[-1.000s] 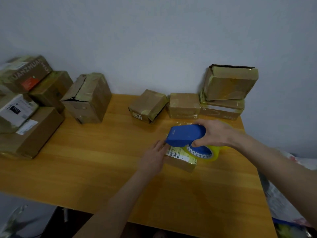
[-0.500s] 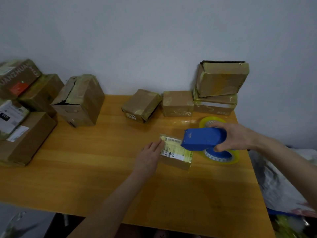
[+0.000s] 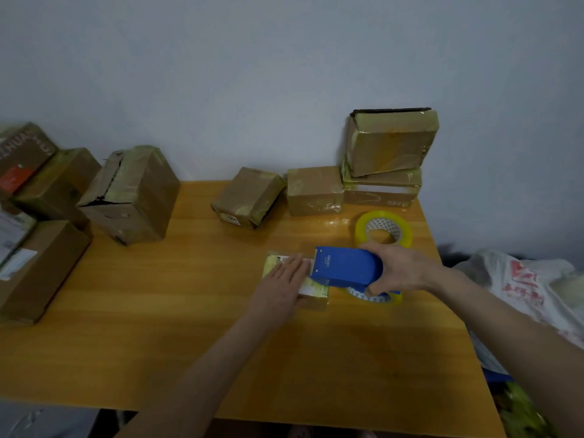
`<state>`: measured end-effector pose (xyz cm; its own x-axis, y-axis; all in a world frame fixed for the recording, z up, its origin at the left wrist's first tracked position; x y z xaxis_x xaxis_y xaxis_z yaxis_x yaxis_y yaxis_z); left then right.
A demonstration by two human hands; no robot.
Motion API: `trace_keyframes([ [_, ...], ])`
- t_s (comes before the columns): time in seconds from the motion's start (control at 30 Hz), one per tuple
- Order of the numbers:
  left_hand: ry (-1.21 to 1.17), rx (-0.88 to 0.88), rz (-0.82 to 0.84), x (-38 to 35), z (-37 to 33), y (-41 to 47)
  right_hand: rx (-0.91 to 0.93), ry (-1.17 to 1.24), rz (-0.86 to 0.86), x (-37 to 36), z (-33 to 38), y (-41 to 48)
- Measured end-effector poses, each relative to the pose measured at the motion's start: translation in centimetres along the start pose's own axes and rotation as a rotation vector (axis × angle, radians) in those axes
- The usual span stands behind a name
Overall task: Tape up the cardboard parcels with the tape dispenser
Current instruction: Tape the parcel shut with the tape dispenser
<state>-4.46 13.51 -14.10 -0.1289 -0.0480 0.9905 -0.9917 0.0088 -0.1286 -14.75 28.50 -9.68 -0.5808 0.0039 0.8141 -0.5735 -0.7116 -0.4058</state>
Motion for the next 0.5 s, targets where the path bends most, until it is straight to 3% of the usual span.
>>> trace_keyframes([
  [0.13,0.087,0.01,0.03,-1.1,-0.2,0.2,0.035,-0.072,-0.045,-0.7,0.4,-0.2],
  [0.5,0.073,-0.024,0.059,-1.7,-0.3,0.1,0.073,0.133,0.012,-1.3,-1.4,-1.6],
])
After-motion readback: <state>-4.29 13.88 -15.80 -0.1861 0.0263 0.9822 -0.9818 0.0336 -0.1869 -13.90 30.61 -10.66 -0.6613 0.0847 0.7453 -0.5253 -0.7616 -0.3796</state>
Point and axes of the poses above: each hand's wrist, its own y-axis towards the middle knuckle, its own x-axis out of the back of the hand, z = x × y, the point moved 10 cm from there along y, towards the middle knuckle, and after that the axes turned 3 degrees about -y, right-handed, at the moved point
